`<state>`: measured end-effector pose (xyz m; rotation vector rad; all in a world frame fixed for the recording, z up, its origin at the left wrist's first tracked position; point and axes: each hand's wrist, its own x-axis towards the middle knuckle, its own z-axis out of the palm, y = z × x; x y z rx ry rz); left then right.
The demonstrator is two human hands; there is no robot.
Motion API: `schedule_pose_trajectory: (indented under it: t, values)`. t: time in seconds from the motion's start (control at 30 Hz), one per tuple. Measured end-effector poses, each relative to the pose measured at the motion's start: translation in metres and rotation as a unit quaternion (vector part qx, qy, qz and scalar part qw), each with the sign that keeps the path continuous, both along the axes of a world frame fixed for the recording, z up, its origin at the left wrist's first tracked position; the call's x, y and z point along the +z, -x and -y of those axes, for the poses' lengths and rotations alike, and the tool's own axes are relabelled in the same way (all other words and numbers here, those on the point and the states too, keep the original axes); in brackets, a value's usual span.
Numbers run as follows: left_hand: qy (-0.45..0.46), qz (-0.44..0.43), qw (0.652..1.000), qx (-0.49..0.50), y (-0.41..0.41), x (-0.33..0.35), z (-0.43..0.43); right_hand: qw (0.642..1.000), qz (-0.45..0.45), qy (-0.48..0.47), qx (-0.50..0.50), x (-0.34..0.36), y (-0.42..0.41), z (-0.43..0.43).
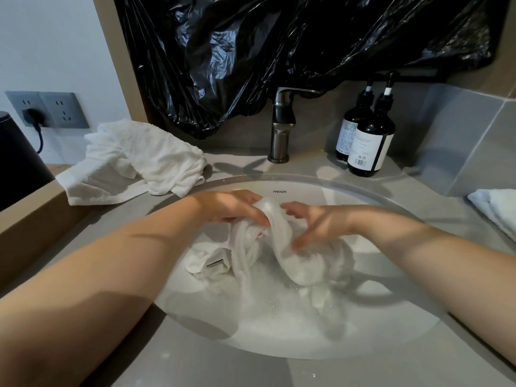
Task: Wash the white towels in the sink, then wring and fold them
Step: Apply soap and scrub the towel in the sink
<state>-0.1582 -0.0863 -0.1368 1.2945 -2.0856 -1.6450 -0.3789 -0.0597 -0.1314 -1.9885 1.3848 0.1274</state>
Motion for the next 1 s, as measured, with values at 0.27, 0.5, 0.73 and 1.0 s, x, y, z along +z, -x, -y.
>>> schedule_pose_trajectory:
  t: [0.27, 0.5, 0.73, 1.0]
  values:
    - [0.058, 0.100, 0.993, 0.010, -0.005, 0.001, 0.004, 0.995, 0.021, 0.057, -0.074, -0.011, -0.023, 0.006]
    - [0.131, 0.122, 0.984, 0.021, -0.009, 0.004, 0.004, 0.966, 0.205, 0.061, -0.147, 0.019, -0.014, -0.001]
    - [0.066, 0.117, 0.991, 0.012, 0.004, 0.028, -0.019, 0.967, 0.089, 0.202, -0.125, 0.067, -0.025, -0.023]
    - [0.108, -0.046, 0.993, -0.015, 0.017, 0.037, -0.051, 0.879, 0.339, 0.269, -0.200, 0.117, -0.026, -0.053]
